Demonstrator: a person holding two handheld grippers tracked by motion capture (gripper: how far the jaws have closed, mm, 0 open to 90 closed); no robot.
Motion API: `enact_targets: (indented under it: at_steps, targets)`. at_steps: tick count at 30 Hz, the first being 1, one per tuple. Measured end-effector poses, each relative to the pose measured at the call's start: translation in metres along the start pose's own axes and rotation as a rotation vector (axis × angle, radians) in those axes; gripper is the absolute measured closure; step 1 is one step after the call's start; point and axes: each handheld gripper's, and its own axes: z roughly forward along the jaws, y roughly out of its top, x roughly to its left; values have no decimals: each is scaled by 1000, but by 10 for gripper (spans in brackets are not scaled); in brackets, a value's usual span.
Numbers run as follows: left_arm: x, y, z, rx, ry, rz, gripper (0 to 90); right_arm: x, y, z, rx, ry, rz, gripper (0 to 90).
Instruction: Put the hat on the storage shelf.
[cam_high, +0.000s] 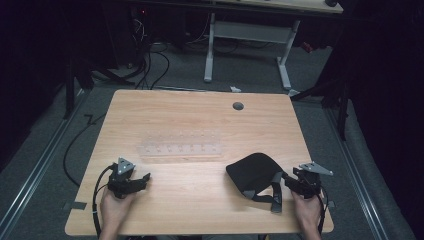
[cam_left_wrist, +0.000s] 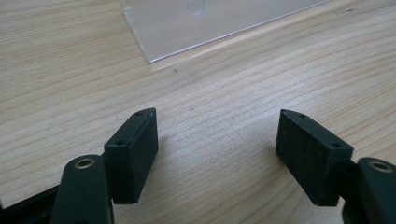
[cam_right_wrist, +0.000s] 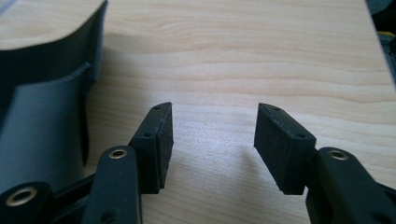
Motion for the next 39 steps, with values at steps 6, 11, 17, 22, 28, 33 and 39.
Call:
enact_targets:
  at_steps: [6, 11, 17, 22, 28, 33, 39]
  targets:
    - [0, 0, 0, 0, 1, 0, 302, -3, 0, -10, -26, 6, 12, 510]
    - [0, 0, 0, 0, 1, 0, 302, -5, 2, -23, -72, 23, 28, 509]
    - [0, 0, 0, -1, 2, -1, 302, -2, 9, -40, -117, 62, 30, 502]
    - [0, 0, 0, -1, 2, -1, 302, 8, 11, -44, -121, 97, 7, 476]
    - [0, 0, 0, -1, 2, -1, 302, 14, 12, -41, -118, 142, 8, 414]
    - [0, 0, 0, -1, 2, -1, 302, 19, 12, -31, -88, 179, -1, 364]
    - [0, 0, 0, -2, 3, 0, 302, 22, 11, -17, -51, 200, 15, 337]
